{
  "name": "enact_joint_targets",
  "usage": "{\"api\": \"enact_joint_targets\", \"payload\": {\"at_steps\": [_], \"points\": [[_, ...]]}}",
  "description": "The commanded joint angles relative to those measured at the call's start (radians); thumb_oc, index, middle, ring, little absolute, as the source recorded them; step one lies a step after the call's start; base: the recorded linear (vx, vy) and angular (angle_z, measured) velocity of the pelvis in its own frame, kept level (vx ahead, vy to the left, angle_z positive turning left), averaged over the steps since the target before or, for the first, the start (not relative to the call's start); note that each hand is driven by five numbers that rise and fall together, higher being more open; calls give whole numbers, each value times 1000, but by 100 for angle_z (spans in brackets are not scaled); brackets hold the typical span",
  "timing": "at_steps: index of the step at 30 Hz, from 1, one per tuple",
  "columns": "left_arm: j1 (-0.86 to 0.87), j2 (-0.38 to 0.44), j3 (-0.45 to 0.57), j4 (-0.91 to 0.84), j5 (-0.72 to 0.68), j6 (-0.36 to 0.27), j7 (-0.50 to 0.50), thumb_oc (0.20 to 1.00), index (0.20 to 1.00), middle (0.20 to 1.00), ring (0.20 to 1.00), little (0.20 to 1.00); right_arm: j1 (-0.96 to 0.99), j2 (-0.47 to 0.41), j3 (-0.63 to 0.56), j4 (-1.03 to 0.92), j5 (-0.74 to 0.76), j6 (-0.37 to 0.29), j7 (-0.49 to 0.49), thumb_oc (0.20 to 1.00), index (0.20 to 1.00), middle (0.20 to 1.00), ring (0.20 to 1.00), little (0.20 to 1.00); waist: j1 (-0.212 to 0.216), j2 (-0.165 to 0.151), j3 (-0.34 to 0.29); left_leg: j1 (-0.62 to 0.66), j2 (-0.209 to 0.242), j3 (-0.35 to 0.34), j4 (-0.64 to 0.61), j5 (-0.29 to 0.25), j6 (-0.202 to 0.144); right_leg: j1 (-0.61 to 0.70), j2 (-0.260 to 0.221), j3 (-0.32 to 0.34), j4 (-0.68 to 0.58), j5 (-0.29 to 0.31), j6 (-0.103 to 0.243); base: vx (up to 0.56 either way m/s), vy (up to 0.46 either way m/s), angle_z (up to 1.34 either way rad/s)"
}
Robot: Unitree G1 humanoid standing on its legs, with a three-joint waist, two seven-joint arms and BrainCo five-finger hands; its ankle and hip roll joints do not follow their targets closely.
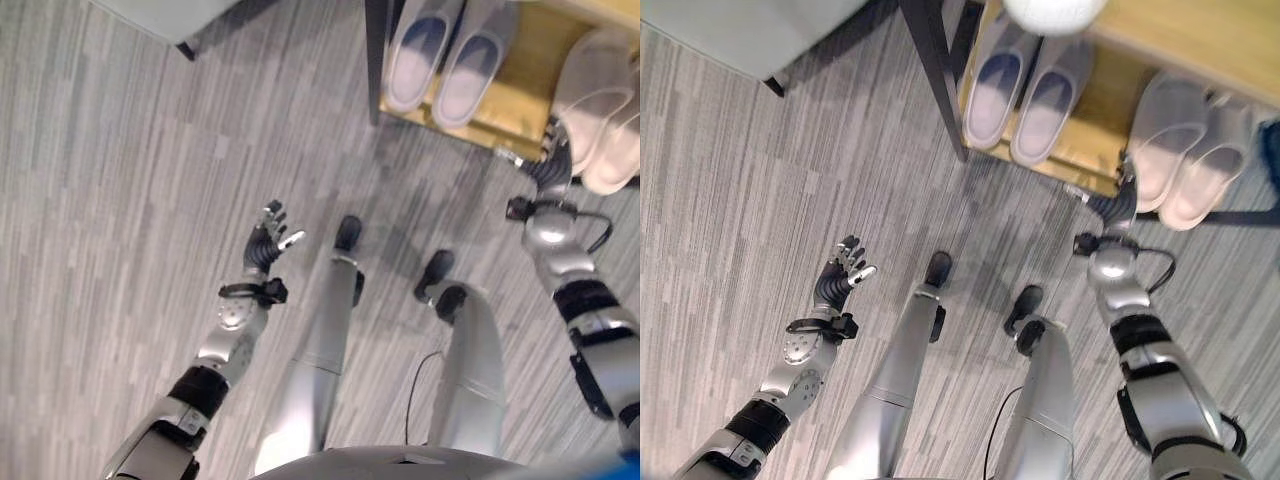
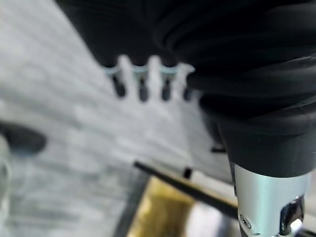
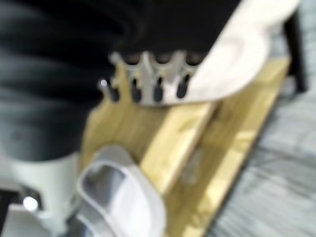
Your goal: Arrange the slippers neatly on the shoe rack.
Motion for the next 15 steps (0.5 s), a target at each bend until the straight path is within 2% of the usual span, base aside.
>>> {"api": "enact_joint_targets", "payload": {"at_steps": [1, 4, 7, 9, 10, 12, 14, 15], "points": [[20, -3, 5, -2, 69, -28, -33, 1000, 1000, 1000, 1000, 1000, 1, -10, -19, -46, -60, -47, 30, 1000, 1000, 1000, 1000, 1000, 18, 21, 20, 74, 71, -10, -119, -6, -4, 155, 31, 19, -109, 37, 71, -50, 5, 11], [31, -8, -21, 48, 133, -13, -59, 1000, 1000, 1000, 1000, 1000, 118, 70, 60, -11, -182, -6, 62, 1000, 1000, 1000, 1000, 1000, 21, -4, 13, 247, 77, -6, -241, 19, -14, 334, 45, -16, -256, 80, 75, -28, -33, -1], [56, 12, -61, 57, 254, -12, -77, 1000, 1000, 1000, 1000, 1000, 284, 133, 119, 4, -238, 19, 145, 1000, 1000, 1000, 1000, 1000, 14, -29, -14, 459, 88, -7, -376, 48, -32, 539, 59, -48, -401, 122, 87, 63, -44, -1], [67, 13, -82, 75, 324, -8, -76, 1000, 1000, 1000, 1000, 1000, 340, 145, 134, 25, -288, 32, 159, 1000, 1000, 1000, 1000, 1000, 11, -29, -22, 578, 93, -17, -439, 59, -29, 645, 61, -65, -462, 137, 90, 96, -23, 3], [78, 1, -94, 90, 349, 3, -76, 1000, 1000, 1000, 1000, 1000, 380, 165, 127, 84, -309, 48, 169, 1000, 1000, 1000, 1000, 1000, 0, -22, -29, 684, 95, -24, -506, 97, -26, 751, 63, -91, -526, 176, 88, 51, -29, -5], [85, -12, -102, 95, 354, 6, -79, 1000, 1000, 1000, 1000, 1000, 409, 174, 126, 88, -310, 55, 173, 1000, 1000, 1000, 1000, 1000, -6, -22, -33, 735, 100, -27, -535, 106, -31, 800, 67, -99, -550, 180, 90, 19, -31, -4], [103, -45, -106, 115, 372, 33, -103, 1000, 1000, 1000, 1000, 1000, 478, 183, 152, 116, -384, 72, 208, 1000, 1000, 1000, 1000, 1000, -25, -17, -64, 866, 114, -36, -604, 112, -29, 931, 86, -117, -616, 180, 90, 79, -83, -4], [103, -46, -106, 115, 372, 33, -103, 1000, 1000, 1000, 1000, 1000, 478, 182, 152, 115, -384, 72, 208, 1000, 1000, 1000, 1000, 1000, -26, -16, -61, 871, 114, -37, -607, 113, -29, 936, 87, -118, -619, 181, 90, 50, -84, 4]]}}
